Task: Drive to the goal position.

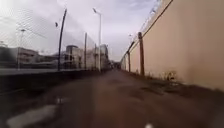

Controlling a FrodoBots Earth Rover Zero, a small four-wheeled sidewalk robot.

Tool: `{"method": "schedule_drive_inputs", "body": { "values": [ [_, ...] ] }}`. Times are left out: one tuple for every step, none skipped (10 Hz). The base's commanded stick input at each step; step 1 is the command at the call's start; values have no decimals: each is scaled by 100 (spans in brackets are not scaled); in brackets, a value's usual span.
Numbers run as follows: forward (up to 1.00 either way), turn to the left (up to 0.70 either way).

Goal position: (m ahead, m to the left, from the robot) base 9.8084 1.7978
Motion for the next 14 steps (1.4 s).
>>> {"method": "schedule_drive_inputs", "body": {
  "values": [
    [100, 0],
    [100, 0],
    [100, 0],
    [100, 0],
    [100, 0],
    [100, -23],
    [100, 0],
    [100, 0],
    [100, 0],
    [100, 0],
    [100, 0],
    [100, 0],
    [100, 0],
    [100, 0]
  ]
}}
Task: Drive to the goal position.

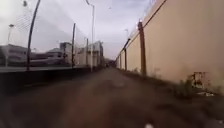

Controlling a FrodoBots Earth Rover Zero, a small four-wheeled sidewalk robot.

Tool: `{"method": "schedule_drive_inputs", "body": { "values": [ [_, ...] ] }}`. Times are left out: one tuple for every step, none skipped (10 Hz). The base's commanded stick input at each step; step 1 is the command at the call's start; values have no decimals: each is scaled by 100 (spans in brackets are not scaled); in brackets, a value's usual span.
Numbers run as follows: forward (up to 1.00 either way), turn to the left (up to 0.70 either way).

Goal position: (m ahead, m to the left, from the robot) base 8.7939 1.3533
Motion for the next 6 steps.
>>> {"method": "schedule_drive_inputs", "body": {
  "values": [
    [100, 0],
    [100, 0],
    [100, 0],
    [100, 0],
    [100, 0],
    [100, 0]
  ]
}}
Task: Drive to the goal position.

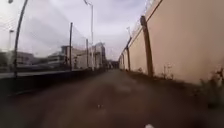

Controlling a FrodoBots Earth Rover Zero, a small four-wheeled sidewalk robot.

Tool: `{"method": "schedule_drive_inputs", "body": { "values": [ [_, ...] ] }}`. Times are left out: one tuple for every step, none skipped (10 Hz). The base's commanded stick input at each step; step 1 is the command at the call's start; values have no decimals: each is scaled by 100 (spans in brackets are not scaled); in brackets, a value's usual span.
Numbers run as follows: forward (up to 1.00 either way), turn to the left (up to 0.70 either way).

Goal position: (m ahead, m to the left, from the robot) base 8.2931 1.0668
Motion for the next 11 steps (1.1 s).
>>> {"method": "schedule_drive_inputs", "body": {
  "values": [
    [100, 0],
    [100, 0],
    [100, 0],
    [100, 0],
    [100, 0],
    [100, 0],
    [100, 0],
    [100, 0],
    [100, 0],
    [100, 0],
    [100, 0]
  ]
}}
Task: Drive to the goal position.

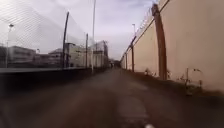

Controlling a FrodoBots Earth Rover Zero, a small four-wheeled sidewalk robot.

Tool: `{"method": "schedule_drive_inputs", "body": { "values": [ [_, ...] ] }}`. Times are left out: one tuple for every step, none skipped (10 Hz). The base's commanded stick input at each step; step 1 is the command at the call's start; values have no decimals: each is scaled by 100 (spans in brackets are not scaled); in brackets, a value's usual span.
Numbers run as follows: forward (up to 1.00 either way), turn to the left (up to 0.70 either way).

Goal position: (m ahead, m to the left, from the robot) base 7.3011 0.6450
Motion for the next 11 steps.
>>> {"method": "schedule_drive_inputs", "body": {
  "values": [
    [100, 0],
    [100, 0],
    [100, 0],
    [100, 0],
    [100, 0],
    [100, 0],
    [100, 0],
    [100, 0],
    [100, -25],
    [100, -40],
    [100, -38]
  ]
}}
